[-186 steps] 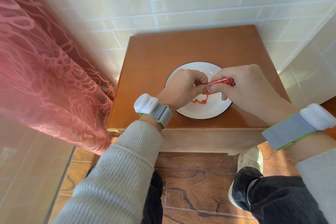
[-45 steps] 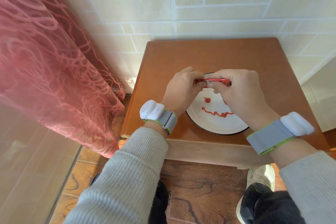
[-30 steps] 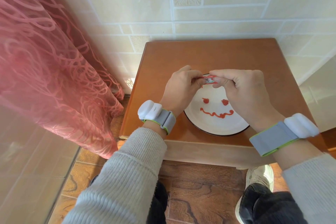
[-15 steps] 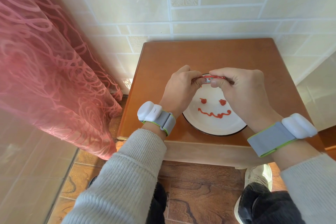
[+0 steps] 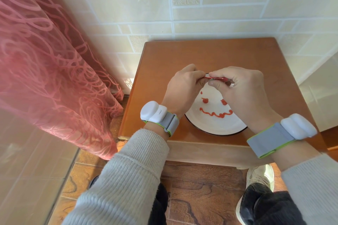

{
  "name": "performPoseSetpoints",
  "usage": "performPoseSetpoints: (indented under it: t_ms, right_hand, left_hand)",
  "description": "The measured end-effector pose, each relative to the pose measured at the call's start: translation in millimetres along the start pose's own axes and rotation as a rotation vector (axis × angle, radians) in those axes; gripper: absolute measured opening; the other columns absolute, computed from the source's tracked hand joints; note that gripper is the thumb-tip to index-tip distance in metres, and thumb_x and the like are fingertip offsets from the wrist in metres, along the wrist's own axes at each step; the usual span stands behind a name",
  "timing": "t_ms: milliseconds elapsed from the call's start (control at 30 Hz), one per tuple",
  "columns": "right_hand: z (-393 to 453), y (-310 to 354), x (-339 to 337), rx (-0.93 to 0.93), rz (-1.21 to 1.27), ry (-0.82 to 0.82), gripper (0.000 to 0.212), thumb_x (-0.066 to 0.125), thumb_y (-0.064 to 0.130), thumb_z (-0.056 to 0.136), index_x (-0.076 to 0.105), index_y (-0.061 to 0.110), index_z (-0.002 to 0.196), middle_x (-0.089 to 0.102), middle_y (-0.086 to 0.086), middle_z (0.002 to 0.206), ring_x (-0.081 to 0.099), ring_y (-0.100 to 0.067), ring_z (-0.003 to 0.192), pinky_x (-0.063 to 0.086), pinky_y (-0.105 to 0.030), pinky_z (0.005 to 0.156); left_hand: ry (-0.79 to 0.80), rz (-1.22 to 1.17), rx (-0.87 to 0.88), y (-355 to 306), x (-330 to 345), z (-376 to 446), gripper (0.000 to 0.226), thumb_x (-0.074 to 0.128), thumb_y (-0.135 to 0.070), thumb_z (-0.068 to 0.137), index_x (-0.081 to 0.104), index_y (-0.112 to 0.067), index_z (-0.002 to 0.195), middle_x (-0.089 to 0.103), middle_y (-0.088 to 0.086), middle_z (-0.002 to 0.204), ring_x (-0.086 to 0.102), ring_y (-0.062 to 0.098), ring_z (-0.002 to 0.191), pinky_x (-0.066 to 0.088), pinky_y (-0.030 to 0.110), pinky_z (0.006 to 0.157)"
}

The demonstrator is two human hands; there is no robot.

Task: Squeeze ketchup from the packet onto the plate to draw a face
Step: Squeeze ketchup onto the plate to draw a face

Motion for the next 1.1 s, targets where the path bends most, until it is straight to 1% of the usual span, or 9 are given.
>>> performPoseSetpoints:
  t_ms: [67, 133, 233, 400, 500, 633, 833, 900, 1100]
  right_hand:
    - [-0.1, 0.2, 0.6, -0.002, 0.01, -0.007, 0.014, 0.08, 0.008, 0.084, 0.081, 0.007, 0.098, 0.077, -0.005, 0.091, 0.069, -0.014, 0.082, 0.052, -0.015, 0.076]
    - [0.0, -0.1, 0.8, -0.008, 0.012, -0.009, 0.012, 0.08, 0.008, 0.084, 0.081, 0.008, 0.096, 0.077, -0.004, 0.089, 0.069, -0.014, 0.08, 0.053, -0.019, 0.073]
    - [0.2, -1.1, 0.0, -0.002, 0.014, -0.011, 0.01, 0.08, 0.01, 0.085, 0.081, 0.008, 0.095, 0.077, -0.004, 0.088, 0.069, -0.014, 0.08, 0.053, -0.021, 0.073]
    - [0.5, -3.1, 0.0, 0.002, 0.013, 0.002, 0.009, 0.079, 0.01, 0.086, 0.081, 0.008, 0.094, 0.077, -0.003, 0.088, 0.069, -0.015, 0.08, 0.052, -0.022, 0.072]
    - [0.2, -4.1, 0.1, 0.01, 0.026, 0.005, 0.008, 0.078, 0.009, 0.086, 0.081, 0.008, 0.094, 0.076, -0.003, 0.086, 0.069, -0.016, 0.078, 0.052, -0.026, 0.071]
    - [0.0, -3.4, -0.1, 0.003, 0.019, 0.008, 0.006, 0.078, 0.008, 0.086, 0.08, 0.007, 0.091, 0.076, -0.003, 0.083, 0.068, -0.017, 0.075, 0.052, -0.027, 0.069]
    - [-0.6, -3.5, 1.3, 0.0, -0.002, 0.013, 0.004, 0.079, 0.005, 0.084, 0.08, 0.007, 0.088, 0.075, -0.003, 0.082, 0.066, -0.014, 0.075, 0.05, -0.026, 0.068]
    - [-0.5, -3.4, 0.9, 0.002, 0.004, 0.006, 0.005, 0.08, 0.005, 0.084, 0.08, 0.007, 0.088, 0.075, -0.003, 0.082, 0.065, -0.013, 0.074, 0.05, -0.023, 0.068]
    - [-0.7, -1.3, 2.0, 0.031, 0.018, 0.018, 0.007, 0.082, 0.006, 0.082, 0.08, 0.008, 0.088, 0.075, -0.001, 0.082, 0.063, -0.008, 0.073, 0.049, -0.011, 0.07]
  left_hand:
    - [-0.007, -0.02, -0.011, -1.7, -0.5, 0.4, 0.012, 0.059, -0.012, 0.087, 0.069, -0.006, 0.085, 0.058, 0.01, 0.081, 0.052, 0.024, 0.067, 0.047, 0.038, 0.057]
    - [0.001, -0.066, -0.024, -2.7, -0.5, 0.8, 0.008, 0.061, -0.005, 0.085, 0.069, -0.005, 0.087, 0.059, 0.01, 0.083, 0.054, 0.02, 0.066, 0.045, 0.031, 0.06]
    - [0.019, -0.111, -0.019, -1.6, -0.9, 0.7, 0.008, 0.061, -0.005, 0.086, 0.069, -0.005, 0.086, 0.059, 0.009, 0.083, 0.057, 0.019, 0.065, 0.045, 0.028, 0.061]
    - [0.039, -0.125, 0.006, -0.7, -2.0, -0.9, 0.012, 0.061, -0.01, 0.089, 0.07, -0.004, 0.084, 0.061, 0.009, 0.082, 0.057, 0.017, 0.066, 0.046, 0.031, 0.064]
    - [0.04, -0.123, 0.02, -1.8, -2.2, -1.2, 0.013, 0.061, -0.01, 0.089, 0.07, -0.004, 0.083, 0.062, 0.008, 0.082, 0.059, 0.016, 0.063, 0.049, 0.034, 0.064]
    - [0.041, -0.115, 0.033, -3.0, -2.5, -1.3, 0.014, 0.061, -0.01, 0.089, 0.071, -0.003, 0.082, 0.064, 0.009, 0.08, 0.058, 0.014, 0.059, 0.05, 0.035, 0.062]
    - [0.037, -0.112, 0.035, -3.0, -1.0, -0.9, 0.014, 0.062, -0.01, 0.088, 0.071, -0.003, 0.08, 0.064, 0.009, 0.078, 0.061, 0.017, 0.061, 0.048, 0.033, 0.062]
    - [0.037, -0.113, 0.031, -2.2, -0.4, -0.6, 0.013, 0.062, -0.008, 0.088, 0.071, -0.003, 0.08, 0.064, 0.009, 0.078, 0.062, 0.018, 0.062, 0.048, 0.033, 0.062]
    - [0.032, -0.092, 0.033, -1.9, -1.8, -0.1, 0.012, 0.063, -0.006, 0.086, 0.071, -0.003, 0.077, 0.064, 0.009, 0.076, 0.059, 0.017, 0.063, 0.043, 0.02, 0.06]
Point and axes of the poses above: each hand's wrist, its own z-axis towards the middle knuckle, its own x-axis out of the palm, y = z × x, the point moved 4 cm from there along z, towards the middle knuckle
